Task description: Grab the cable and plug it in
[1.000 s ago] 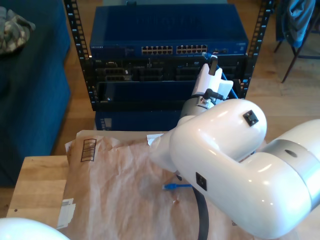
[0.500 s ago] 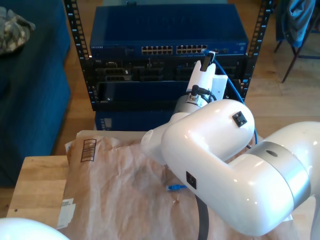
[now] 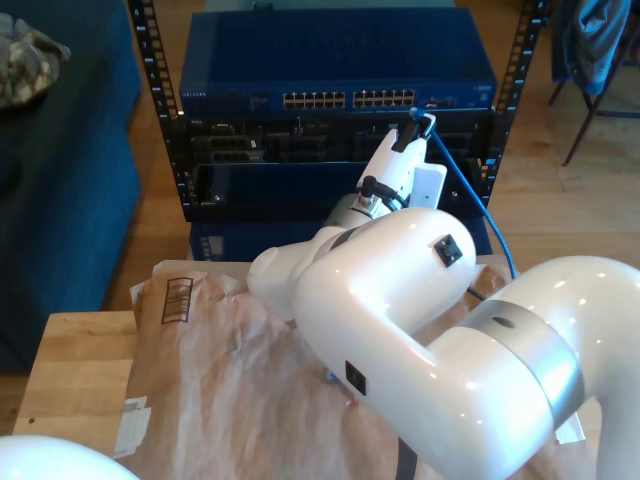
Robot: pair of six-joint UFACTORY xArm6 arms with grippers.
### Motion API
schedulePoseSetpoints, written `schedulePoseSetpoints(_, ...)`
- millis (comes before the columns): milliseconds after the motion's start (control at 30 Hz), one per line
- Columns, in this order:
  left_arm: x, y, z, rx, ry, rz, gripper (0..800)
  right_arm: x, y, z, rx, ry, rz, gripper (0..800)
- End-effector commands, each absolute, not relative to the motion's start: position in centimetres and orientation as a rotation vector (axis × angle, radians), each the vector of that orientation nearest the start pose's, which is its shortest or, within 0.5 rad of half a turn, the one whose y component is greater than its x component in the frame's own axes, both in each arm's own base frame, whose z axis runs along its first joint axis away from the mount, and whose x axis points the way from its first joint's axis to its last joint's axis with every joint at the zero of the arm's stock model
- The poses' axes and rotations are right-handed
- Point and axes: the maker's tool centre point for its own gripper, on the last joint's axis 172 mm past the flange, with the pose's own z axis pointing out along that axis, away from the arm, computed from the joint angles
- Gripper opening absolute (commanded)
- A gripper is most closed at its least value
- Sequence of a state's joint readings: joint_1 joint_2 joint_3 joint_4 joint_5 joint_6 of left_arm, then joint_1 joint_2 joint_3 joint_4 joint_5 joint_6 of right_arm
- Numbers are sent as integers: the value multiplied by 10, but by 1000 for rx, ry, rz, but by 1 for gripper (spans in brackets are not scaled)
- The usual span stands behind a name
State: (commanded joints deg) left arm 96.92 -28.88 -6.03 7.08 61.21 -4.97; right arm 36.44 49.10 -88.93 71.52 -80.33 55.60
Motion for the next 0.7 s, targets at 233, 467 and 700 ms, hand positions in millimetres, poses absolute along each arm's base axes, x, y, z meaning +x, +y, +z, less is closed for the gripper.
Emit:
schedulePoseSetpoints(233,-39,115,31,1872,2114,-554,800,623,132,278,-699,1569,-1655,0)
schedulePoseSetpoints(467,-39,115,31,1871,2116,-554,800,631,140,283,-685,1547,-1738,0)
schedulePoseSetpoints(700,-39,115,31,1872,2114,-554,800,634,136,275,-691,1568,-1758,0)
